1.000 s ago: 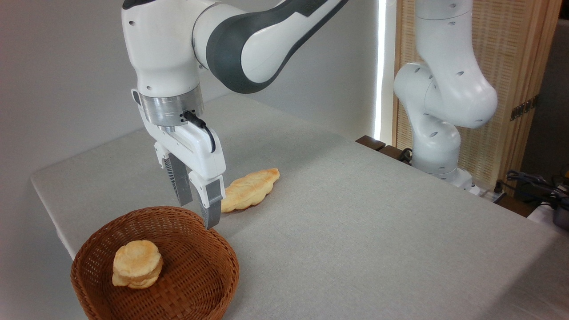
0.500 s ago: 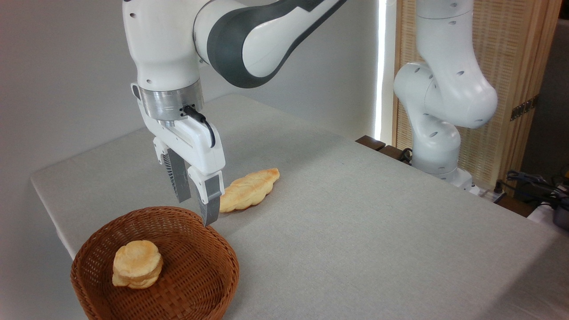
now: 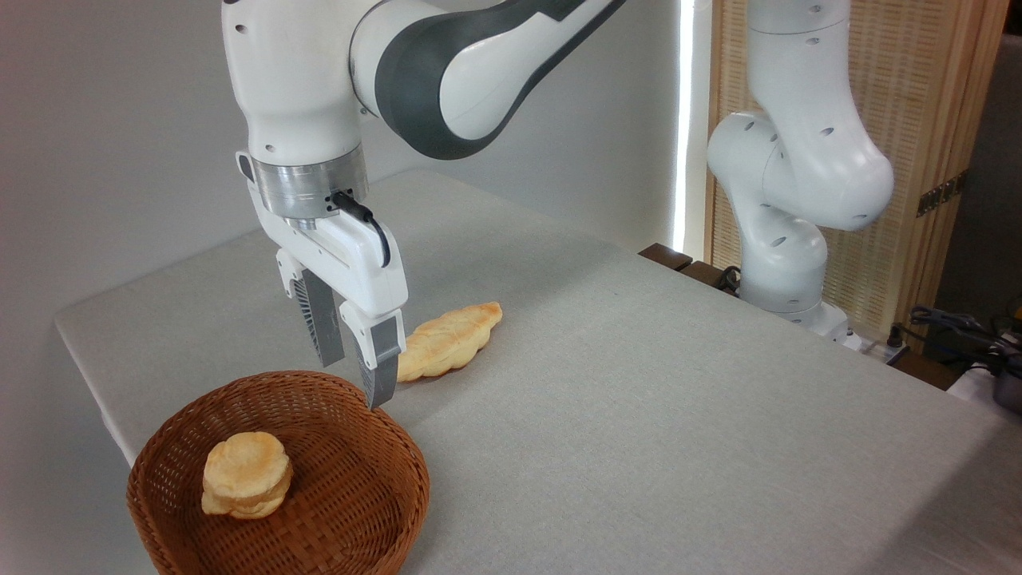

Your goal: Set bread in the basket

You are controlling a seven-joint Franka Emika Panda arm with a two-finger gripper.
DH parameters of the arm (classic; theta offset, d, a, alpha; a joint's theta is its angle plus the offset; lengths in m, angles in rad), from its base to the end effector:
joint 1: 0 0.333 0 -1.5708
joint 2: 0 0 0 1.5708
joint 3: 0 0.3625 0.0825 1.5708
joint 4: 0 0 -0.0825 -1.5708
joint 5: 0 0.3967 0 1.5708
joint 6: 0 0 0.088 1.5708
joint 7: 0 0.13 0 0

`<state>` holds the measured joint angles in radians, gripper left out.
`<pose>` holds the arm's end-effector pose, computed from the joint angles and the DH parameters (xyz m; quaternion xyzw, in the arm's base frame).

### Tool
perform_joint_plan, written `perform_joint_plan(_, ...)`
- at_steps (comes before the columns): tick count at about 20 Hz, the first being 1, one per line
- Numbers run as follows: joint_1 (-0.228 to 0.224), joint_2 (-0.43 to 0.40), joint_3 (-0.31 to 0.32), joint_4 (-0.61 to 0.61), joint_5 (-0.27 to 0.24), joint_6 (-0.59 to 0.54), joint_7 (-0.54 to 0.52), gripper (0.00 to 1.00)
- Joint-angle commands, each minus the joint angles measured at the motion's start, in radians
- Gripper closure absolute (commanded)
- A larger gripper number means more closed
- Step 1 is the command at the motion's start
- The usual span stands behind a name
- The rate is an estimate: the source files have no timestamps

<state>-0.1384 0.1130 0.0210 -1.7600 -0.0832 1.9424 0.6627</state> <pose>0.6178 -0.0809 0.5213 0.9288 -0.3671 0.0437 0.0273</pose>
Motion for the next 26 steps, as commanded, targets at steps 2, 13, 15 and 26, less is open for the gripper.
perform_joint_plan(2,-0.006,-0.006,0.010,0.008,-0.016,-0.020,-0.002,0.00)
perform_joint_plan(13,-0.006,-0.004,0.010,0.008,-0.016,-0.019,-0.002,0.00)
perform_joint_plan(15,-0.007,-0.004,0.008,0.007,-0.016,-0.020,-0.003,0.00)
perform_joint_plan(26,-0.018,-0.010,-0.032,-0.032,-0.016,-0.074,-0.040,0.00)
